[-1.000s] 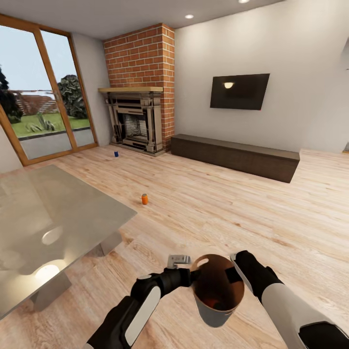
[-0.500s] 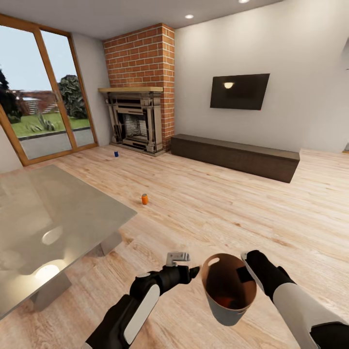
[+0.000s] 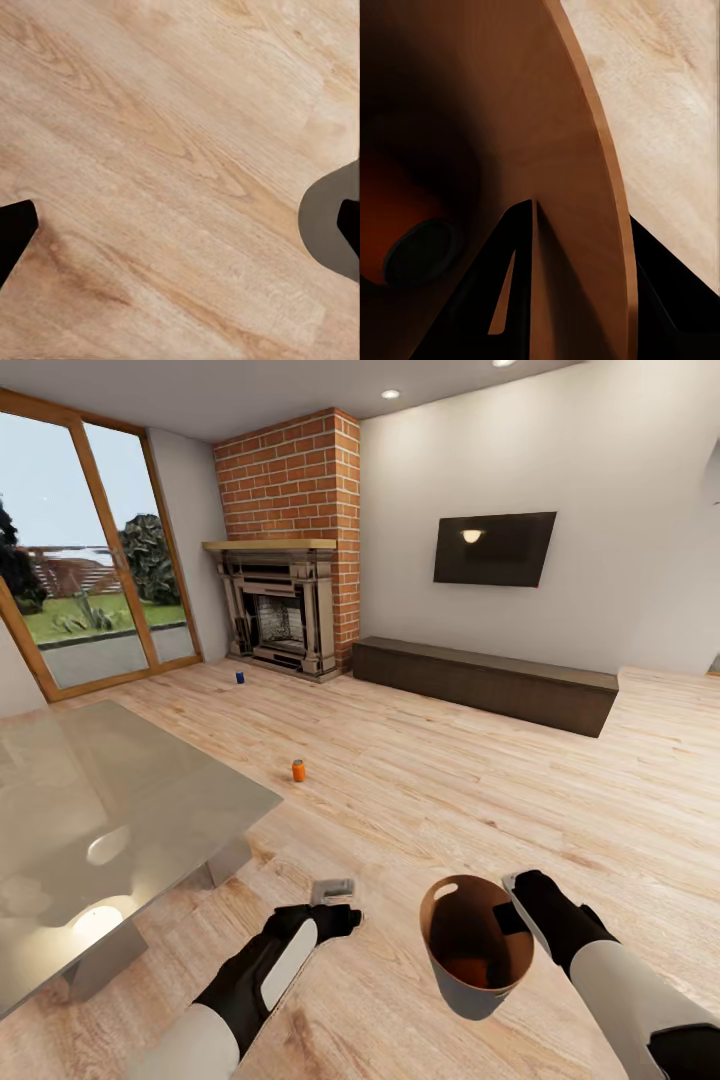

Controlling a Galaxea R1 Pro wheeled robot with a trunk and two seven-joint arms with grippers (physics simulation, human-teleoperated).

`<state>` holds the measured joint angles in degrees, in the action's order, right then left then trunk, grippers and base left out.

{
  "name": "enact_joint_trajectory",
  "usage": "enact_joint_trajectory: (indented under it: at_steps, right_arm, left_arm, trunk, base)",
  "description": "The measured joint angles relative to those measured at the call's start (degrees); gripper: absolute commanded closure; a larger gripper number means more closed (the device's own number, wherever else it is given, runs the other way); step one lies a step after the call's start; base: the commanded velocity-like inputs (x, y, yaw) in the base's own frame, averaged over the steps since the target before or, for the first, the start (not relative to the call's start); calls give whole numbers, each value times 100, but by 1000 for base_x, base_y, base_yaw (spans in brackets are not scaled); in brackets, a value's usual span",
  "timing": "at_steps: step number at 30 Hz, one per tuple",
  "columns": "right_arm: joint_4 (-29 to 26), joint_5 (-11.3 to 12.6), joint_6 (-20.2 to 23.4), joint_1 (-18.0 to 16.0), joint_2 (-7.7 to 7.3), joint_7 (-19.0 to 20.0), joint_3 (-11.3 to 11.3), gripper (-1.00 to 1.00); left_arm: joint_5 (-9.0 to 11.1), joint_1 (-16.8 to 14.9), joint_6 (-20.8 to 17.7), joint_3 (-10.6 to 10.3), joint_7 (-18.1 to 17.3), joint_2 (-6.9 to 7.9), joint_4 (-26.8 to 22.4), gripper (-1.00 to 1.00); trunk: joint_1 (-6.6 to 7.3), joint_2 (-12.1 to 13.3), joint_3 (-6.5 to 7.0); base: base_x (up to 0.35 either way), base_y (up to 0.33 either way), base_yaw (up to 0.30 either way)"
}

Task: Put the three can of soda from the living room inside the tash can in the kitchen.

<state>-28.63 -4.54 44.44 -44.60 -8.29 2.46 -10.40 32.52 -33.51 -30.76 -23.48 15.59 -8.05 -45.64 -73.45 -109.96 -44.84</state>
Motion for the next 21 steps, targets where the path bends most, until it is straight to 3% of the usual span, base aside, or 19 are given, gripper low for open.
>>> enact_joint_trajectory:
  at_steps: [3, 6, 10, 13, 15, 21]
  right_arm:
    - [-42, 6, 5, 2, -4, 0, 3, 100]
    - [-70, 10, 12, -4, -10, -3, 7, 100]
    - [-156, 0, 23, -5, -47, -8, 84, 100]
    - [-311, 21, 262, -5, -150, -6, 445, 100]
    - [-409, -10, 396, 1, -199, -5, 553, 100]
    - [-512, 8, 520, 6, -247, 1, 660, 100]
  left_arm:
    - [107, -370, -417, 63, 323, -8, 247, -100]
    - [180, -520, -723, 70, 458, 0, 311, -100]
    - [210, -560, -829, 92, 499, 14, 329, -100]
    - [223, -571, -865, 96, 505, 21, 348, -100]
    - [224, -570, -864, 94, 521, 22, 375, -100]
    - [204, -572, -841, 76, 574, 23, 408, -100]
  trunk:
    - [0, 0, 0]
    - [0, 0, 0]
    - [0, 0, -2]
    - [0, 0, -17]
    - [0, 0, -33]
    - [0, 0, -85]
  base:
    - [0, 0, 0]
    - [0, 0, 0]
    - [0, 0, 0]
    - [7, -17, 0]
    - [47, -140, -3]
    - [76, -247, -76]
